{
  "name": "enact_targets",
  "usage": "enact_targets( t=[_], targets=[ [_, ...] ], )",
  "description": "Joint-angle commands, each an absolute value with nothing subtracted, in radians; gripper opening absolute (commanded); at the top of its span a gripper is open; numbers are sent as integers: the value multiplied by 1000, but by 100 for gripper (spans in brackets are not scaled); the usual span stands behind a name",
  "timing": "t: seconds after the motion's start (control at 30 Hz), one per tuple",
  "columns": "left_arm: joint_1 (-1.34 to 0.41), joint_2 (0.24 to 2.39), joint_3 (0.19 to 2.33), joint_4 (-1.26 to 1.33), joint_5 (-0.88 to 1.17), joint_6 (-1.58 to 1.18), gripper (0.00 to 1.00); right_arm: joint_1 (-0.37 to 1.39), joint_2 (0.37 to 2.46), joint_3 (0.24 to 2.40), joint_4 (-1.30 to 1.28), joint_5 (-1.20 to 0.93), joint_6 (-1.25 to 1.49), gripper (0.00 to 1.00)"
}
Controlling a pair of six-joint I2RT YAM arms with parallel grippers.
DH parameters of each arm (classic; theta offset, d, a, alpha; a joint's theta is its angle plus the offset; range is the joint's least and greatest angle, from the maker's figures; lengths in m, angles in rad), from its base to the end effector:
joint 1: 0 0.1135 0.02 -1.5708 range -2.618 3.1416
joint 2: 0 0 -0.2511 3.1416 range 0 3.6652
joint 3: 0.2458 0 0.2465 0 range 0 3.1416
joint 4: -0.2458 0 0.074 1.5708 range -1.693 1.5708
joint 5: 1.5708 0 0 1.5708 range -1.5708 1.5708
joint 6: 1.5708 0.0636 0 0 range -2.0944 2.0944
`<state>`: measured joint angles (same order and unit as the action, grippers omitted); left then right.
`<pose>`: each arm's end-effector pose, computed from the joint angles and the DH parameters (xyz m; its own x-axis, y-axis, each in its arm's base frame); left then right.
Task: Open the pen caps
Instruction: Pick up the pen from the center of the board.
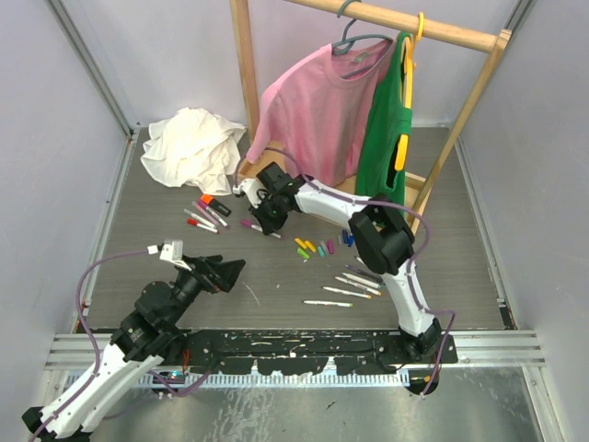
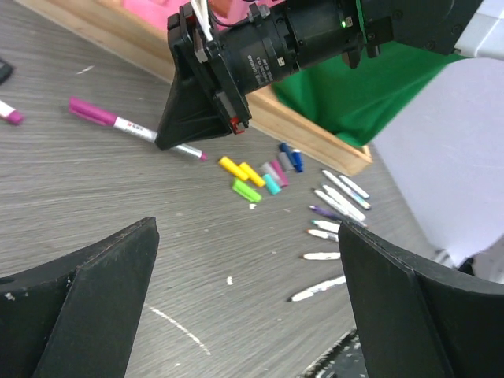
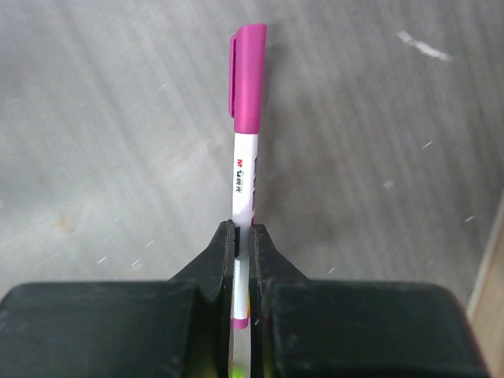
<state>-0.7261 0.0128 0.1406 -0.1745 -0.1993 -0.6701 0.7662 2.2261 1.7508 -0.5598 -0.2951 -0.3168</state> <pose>0.1090 -0.0800 0.2003 -0.3397 -0.5125 -0.7887 0.3725 0.6966 -0.6131 0.3344 0.3475 0.1406 -0.3488 -0.7493 -0.5629 -0.9251 0.3715 0.0786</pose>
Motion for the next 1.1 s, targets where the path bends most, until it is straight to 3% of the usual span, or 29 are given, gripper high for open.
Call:
enact_targets(
  t=[0.0, 0.4, 0.63, 0.83, 1.07],
  targets=[
    [-723, 1, 152, -25, -93, -728, 97, 777, 2004, 1663, -531, -449, -288, 1],
    [-723, 2, 159, 160, -22, -838, 98, 772, 1580, 1269, -473, -651, -332, 1],
    [-723, 49, 102, 415, -26, -877, 97, 713, 1344, 1074, -387, -733, -321, 1],
    [-724, 240, 113, 568, -21, -889, 97, 707, 1362, 1071, -408, -826, -316, 1],
    [-732, 410, 117, 668, -24, -927, 93, 700, 1322, 1062, -374, -791, -284, 1]
  ],
)
